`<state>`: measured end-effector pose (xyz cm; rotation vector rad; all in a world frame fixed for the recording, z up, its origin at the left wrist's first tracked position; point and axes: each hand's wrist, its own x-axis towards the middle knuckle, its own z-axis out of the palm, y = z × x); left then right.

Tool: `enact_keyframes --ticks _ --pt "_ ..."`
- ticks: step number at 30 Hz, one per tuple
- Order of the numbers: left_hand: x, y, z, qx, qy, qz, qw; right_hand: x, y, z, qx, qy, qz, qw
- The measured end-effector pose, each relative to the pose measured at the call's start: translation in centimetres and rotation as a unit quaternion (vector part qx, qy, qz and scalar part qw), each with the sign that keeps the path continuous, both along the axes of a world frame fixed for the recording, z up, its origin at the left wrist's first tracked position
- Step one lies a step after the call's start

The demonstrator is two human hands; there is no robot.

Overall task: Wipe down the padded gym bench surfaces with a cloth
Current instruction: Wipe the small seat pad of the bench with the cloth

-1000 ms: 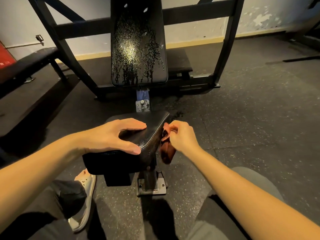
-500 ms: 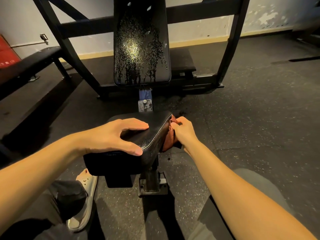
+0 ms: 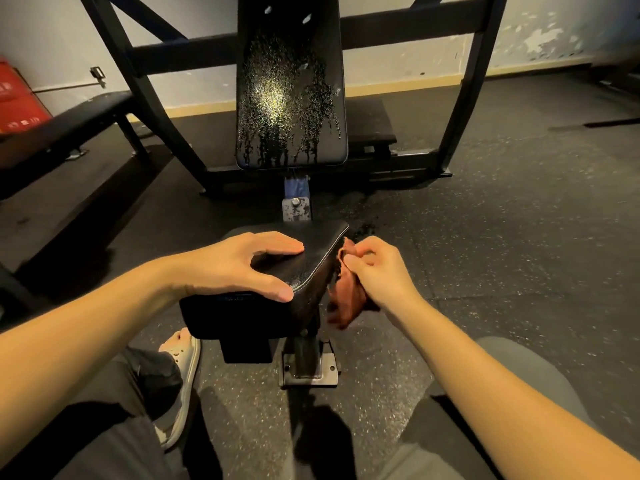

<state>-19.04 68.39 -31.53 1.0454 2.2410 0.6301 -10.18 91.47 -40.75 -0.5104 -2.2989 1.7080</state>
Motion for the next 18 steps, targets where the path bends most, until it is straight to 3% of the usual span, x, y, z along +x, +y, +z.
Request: enact_keyframes --ticks 3,6,8,13,15,18 --pt "-0.1 0.1 -0.1 -0.009 0.003 0.006 1.0 1.6 -3.4 1.0 0.019 0.048 -0.017 0.999" --pt "-0.2 0.1 -0.1 -0.008 0.017 0.006 1.0 6.7 -5.7 2.1 -0.008 0.122 0.068 0.99" --pt "-0.1 0.1 -0.1 -0.007 0.021 0.007 1.0 7.7 -5.0 2.0 0.003 0.116 0.121 0.986" --pt "0.0 0.0 0.0 -0.018 0.004 0.013 1.0 3.9 -3.6 1.2 0.014 0.09 -0.026 0.996" --pt "-0.1 0.1 0.0 -0.022 0.009 0.017 1.0 4.9 -5.5 1.3 0.012 0.118 0.015 0.993" --pt "-0.1 0.1 0.0 -0.018 0.013 0.011 1.0 8.4 -5.8 1.9 0.024 0.142 0.158 0.977"
